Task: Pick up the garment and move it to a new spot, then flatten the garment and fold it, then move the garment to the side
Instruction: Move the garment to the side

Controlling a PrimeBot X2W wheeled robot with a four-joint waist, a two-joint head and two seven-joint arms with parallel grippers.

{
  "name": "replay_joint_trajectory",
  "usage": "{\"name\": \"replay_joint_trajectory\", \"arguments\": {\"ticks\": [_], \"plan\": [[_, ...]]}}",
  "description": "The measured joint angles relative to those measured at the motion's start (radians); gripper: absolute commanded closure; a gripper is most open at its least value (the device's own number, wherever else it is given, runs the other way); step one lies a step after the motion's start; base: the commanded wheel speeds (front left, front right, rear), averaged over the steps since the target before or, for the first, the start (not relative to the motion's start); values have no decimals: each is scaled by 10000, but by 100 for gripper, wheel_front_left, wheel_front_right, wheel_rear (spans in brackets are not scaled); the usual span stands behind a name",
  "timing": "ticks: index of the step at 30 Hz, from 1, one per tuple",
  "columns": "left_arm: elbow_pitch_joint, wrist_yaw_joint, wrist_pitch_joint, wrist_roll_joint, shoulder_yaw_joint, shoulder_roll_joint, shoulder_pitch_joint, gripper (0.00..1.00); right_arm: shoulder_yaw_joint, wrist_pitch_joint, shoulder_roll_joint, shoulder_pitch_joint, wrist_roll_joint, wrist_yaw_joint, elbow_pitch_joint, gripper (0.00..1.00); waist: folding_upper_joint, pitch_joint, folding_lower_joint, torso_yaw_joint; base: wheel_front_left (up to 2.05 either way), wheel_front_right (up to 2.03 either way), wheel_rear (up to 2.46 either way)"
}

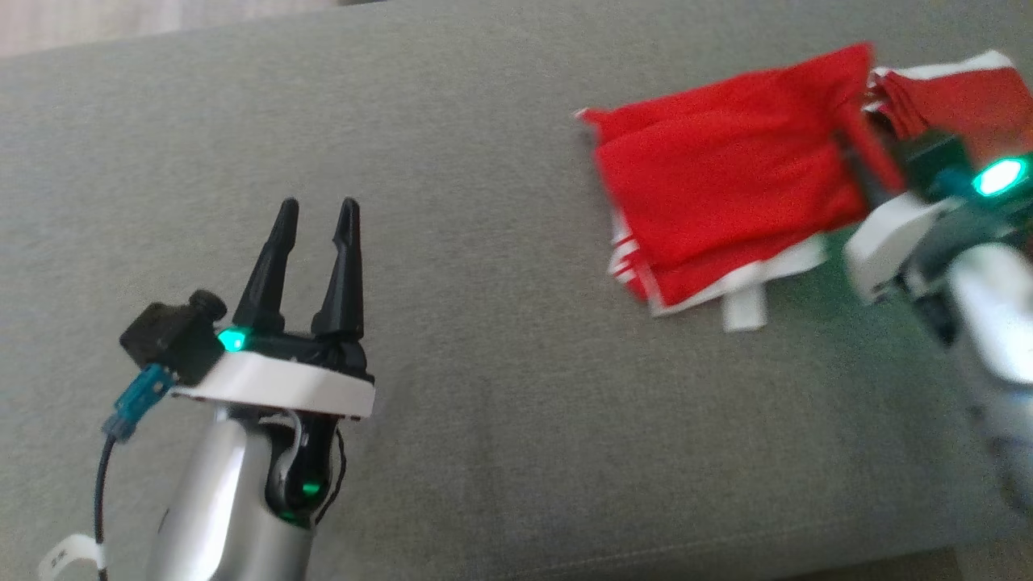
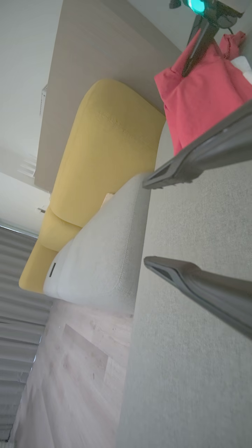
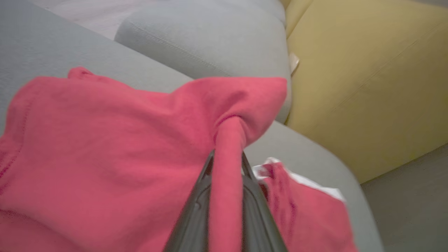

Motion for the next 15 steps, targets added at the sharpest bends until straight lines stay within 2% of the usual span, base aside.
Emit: {"name": "replay_joint_trajectory", "arguments": {"ticks": [6, 15], "plan": [[-36, 0, 0, 6, -276, 2, -511, 0, 17, 637, -1651, -440, 309, 0, -798, 100, 0, 463, 0, -381, 0, 0, 0], [81, -17, 0, 121, -257, 6, -696, 0, -922, 1200, -3277, -530, 109, 0, -667, 100, 0, 1140, 1, -289, 0, 0, 0]]}}
